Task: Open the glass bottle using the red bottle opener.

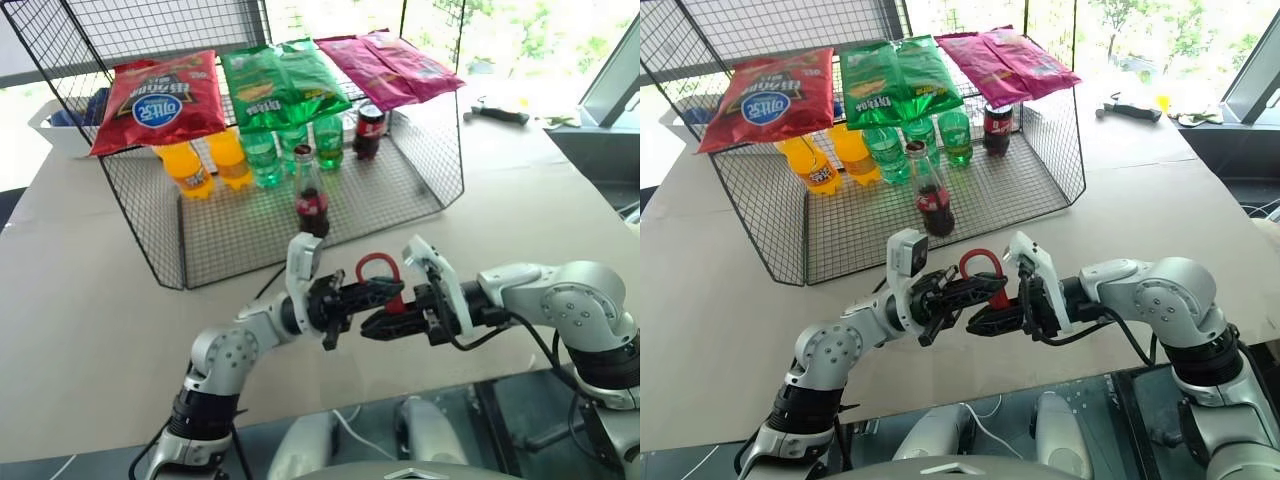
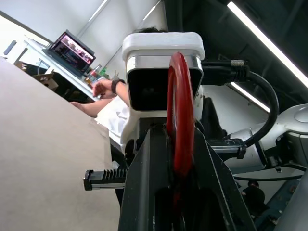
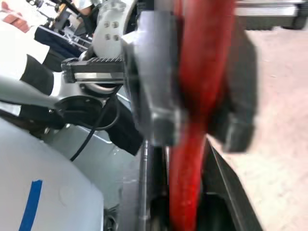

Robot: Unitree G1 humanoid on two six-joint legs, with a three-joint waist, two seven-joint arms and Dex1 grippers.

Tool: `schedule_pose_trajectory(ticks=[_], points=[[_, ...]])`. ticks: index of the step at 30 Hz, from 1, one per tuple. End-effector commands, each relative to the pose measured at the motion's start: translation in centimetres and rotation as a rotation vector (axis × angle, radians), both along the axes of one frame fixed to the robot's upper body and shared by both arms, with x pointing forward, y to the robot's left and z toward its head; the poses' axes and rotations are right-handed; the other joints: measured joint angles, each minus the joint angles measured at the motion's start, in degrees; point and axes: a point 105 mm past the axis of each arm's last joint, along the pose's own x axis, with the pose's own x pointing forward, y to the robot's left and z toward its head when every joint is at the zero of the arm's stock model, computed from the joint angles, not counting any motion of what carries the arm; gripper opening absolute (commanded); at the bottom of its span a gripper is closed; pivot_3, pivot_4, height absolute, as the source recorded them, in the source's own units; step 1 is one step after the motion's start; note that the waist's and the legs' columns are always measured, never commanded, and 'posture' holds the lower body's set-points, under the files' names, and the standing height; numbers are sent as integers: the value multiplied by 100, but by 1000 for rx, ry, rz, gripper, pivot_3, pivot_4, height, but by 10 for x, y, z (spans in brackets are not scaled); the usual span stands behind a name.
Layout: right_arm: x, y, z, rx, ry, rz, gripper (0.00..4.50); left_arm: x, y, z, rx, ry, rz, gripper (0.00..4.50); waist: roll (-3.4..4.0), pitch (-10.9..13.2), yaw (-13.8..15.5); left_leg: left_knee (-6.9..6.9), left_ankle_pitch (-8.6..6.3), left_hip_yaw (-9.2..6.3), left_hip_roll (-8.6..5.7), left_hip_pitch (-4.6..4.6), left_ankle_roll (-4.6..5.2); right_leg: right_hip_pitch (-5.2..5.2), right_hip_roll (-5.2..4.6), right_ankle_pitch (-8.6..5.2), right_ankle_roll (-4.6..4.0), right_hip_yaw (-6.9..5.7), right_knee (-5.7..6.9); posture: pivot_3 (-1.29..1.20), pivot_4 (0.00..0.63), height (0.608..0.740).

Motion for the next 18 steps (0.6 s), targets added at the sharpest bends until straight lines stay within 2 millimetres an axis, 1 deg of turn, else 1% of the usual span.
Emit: schedule_pose_trajectory(ticks=[1,4,8,9,10,11,12,15,16,17,18], points=[[-4,1,14,43,-28,29,12,0,3,4,-12,-23,17,0,0,0,0,0,0,0,0,0,0,0,0,0,0,0,0,0,150,740],[-5,-1,13,34,-26,28,12,1,3,4,-4,-32,26,0,0,0,1,0,0,0,0,0,0,0,0,0,0,0,0,0,150,740],[-6,-6,2,-10,-18,-1,12,7,4,8,-2,-59,79,0,0,0,7,0,0,1,-1,0,0,0,-1,0,0,0,-1,0,150,740],[-4,-7,0,-15,-19,-21,0,7,4,9,-6,-58,76,785,-1,1,11,0,0,0,-1,0,0,0,-1,0,0,0,-2,0,150,740],[-1,-9,-2,-17,-23,-49,0,7,3,9,-4,-59,74,1061,-1,1,11,-1,0,-2,0,-1,0,0,-1,0,0,-2,-3,0,150,740],[3,-10,-4,-16,-36,-83,0,7,3,10,-1,-64,81,1463,-1,1,10,-2,0,-2,0,-1,0,0,0,0,0,-3,-3,0,150,740],[8,-12,-6,-10,-56,-121,0,9,4,10,2,-68,91,2008,-1,1,9,-3,0,-2,1,-1,0,0,0,0,0,-3,-4,0,150,740],[40,-26,-8,46,-153,-347,0,11,12,12,18,-78,129,3329,-2,1,11,-3,0,0,0,-1,0,0,0,0,1,-1,-4,0,150,740],[48,-31,-8,49,-200,-405,0,12,15,12,25,-79,141,3763,-1,2,10,-2,0,2,0,-1,0,-1,0,0,1,0,-3,0,150,740],[53,-38,-9,47,-222,-455,0,11,20,11,36,-79,152,4312,0,3,8,-2,0,3,0,-1,0,-1,0,0,1,1,-2,0,150,740],[56,-44,-9,48,-245,-489,0,10,25,11,47,-76,160,4465,0,3,6,-3,0,3,0,-1,0,-2,0,0,1,1,-2,0,150,740]])
